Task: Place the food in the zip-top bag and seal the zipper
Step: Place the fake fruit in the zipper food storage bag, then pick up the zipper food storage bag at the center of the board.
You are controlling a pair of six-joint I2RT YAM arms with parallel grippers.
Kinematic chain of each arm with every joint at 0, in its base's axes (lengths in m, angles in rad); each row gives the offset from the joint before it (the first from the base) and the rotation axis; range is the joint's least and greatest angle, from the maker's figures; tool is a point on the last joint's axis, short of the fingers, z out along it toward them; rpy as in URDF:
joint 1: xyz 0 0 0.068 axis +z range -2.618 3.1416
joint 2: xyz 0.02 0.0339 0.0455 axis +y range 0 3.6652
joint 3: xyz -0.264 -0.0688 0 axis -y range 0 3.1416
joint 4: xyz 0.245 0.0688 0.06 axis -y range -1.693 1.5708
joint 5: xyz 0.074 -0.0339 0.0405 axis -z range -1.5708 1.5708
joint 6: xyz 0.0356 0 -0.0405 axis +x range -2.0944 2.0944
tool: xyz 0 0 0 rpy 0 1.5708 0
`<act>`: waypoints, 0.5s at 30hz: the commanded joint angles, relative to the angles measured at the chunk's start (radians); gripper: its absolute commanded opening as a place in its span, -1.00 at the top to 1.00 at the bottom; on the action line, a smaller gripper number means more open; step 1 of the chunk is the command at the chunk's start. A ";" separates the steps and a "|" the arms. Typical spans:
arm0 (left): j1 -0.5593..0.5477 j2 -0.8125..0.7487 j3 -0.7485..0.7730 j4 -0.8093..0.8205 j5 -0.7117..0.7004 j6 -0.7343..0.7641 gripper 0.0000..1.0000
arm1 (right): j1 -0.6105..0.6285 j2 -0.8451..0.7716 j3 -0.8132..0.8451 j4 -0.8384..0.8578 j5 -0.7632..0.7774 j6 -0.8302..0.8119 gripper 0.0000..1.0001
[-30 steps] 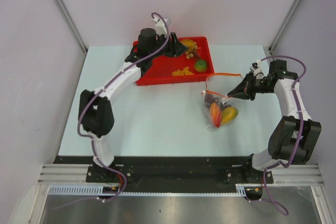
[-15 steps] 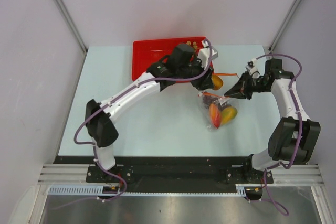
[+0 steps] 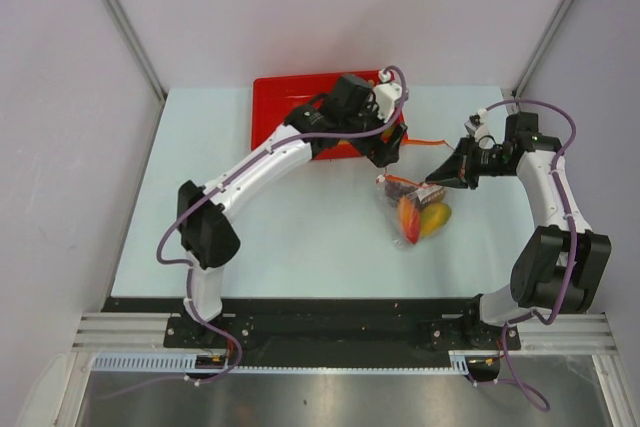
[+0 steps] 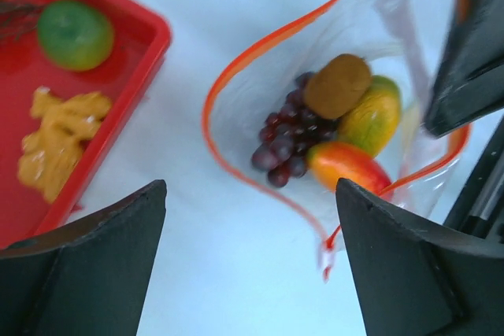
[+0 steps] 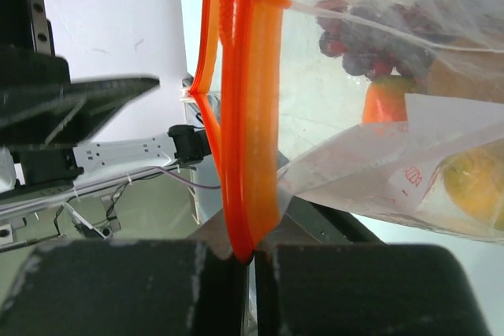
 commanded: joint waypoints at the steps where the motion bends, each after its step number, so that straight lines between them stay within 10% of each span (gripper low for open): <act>1: 0.019 -0.086 -0.081 0.015 -0.073 0.001 -0.80 | 0.005 -0.038 0.008 -0.006 -0.060 -0.036 1.00; 15: 0.053 0.108 0.044 0.085 0.005 -0.134 -0.34 | 0.067 -0.072 0.011 -0.005 -0.077 -0.072 1.00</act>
